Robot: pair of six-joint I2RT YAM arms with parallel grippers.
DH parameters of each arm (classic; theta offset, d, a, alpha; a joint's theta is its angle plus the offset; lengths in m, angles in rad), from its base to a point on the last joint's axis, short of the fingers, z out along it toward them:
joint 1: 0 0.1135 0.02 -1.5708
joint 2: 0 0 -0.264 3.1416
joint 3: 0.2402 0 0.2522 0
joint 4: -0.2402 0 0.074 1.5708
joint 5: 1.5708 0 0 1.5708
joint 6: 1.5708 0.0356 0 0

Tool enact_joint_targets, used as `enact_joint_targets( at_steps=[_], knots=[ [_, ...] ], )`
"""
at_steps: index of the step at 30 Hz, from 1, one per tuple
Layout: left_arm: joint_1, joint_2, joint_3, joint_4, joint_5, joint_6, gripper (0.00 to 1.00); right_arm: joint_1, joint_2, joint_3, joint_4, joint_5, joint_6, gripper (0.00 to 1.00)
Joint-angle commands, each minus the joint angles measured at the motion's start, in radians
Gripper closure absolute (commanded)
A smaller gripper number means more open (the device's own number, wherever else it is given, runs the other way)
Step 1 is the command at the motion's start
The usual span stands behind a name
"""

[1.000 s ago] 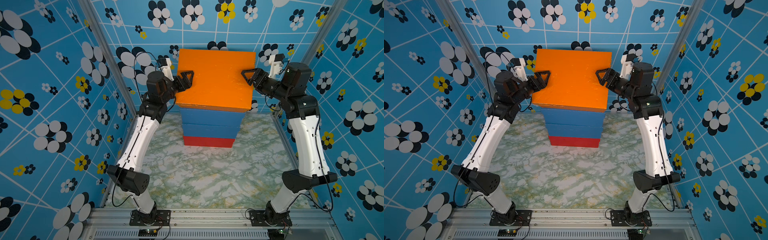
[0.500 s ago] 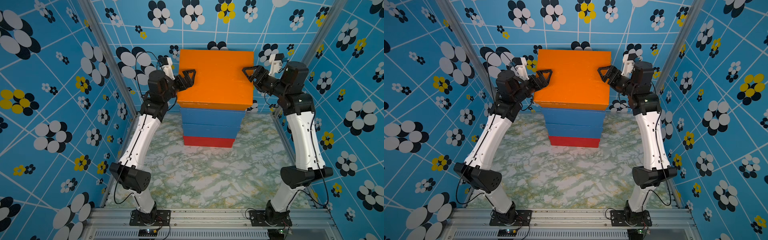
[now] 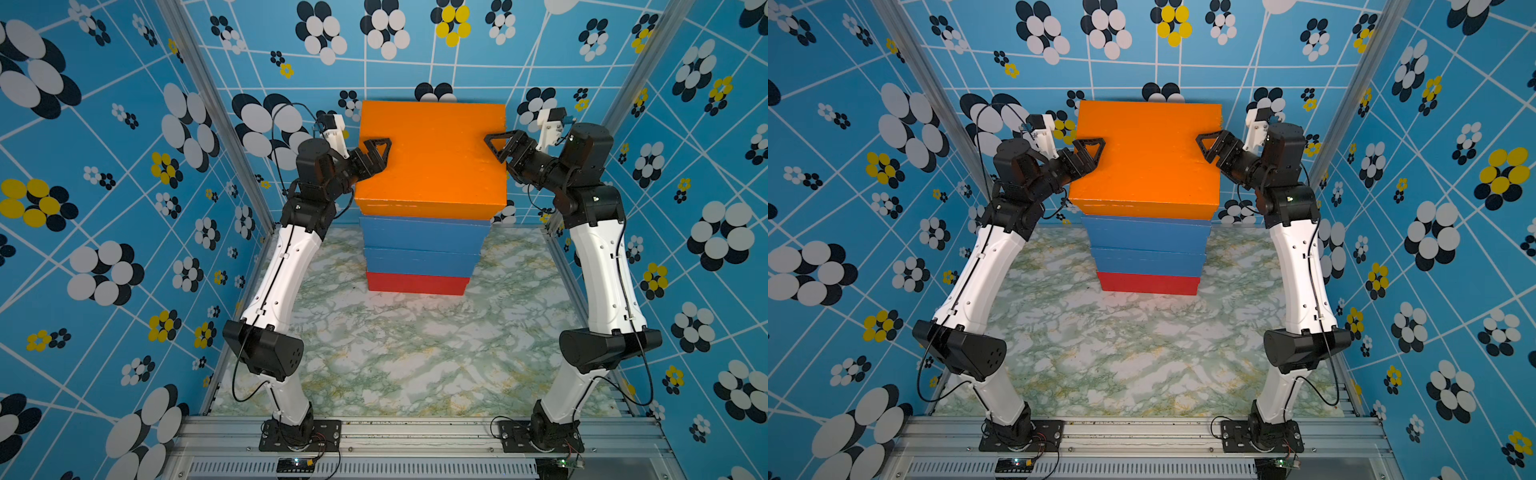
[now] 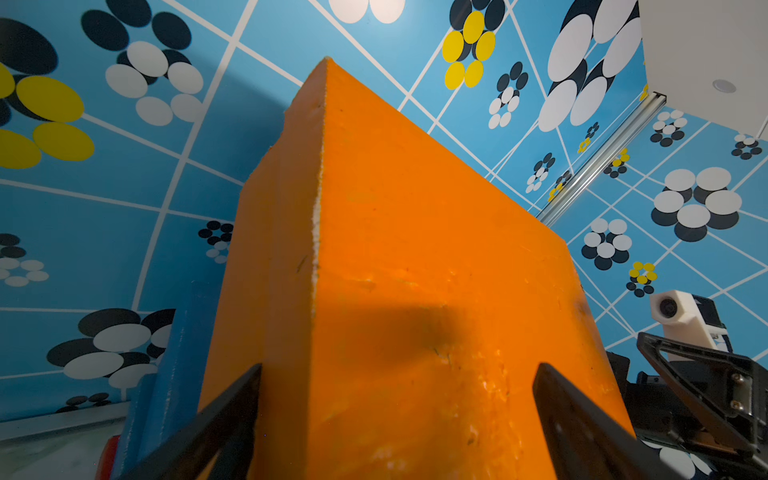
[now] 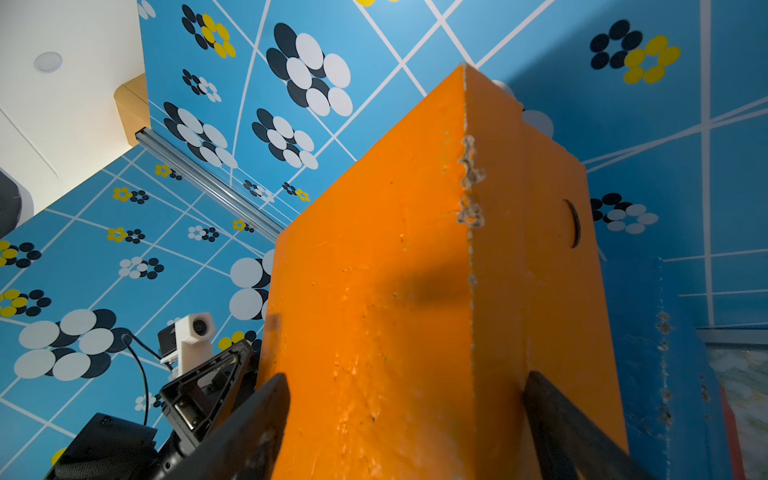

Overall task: Stack the shoeboxes
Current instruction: Place the shoebox at the shoebox.

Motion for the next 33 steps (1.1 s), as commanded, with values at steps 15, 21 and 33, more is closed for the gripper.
enact_joint_targets(
  at_steps=[15,21,33],
  knots=[
    [0.024,0.083,0.078,-0.034,0.138,-0.027,0.01,0.001,0.063,-0.015,-0.048,-0.121,0.035,0.1],
    [0.04,0.104,0.094,-0.037,0.149,-0.04,0.01,-0.004,0.076,-0.015,-0.05,-0.12,0.034,0.1],
    [0.05,0.149,0.126,-0.052,0.172,-0.047,0.0,-0.017,0.087,-0.016,-0.049,-0.12,0.039,0.1]
  ],
)
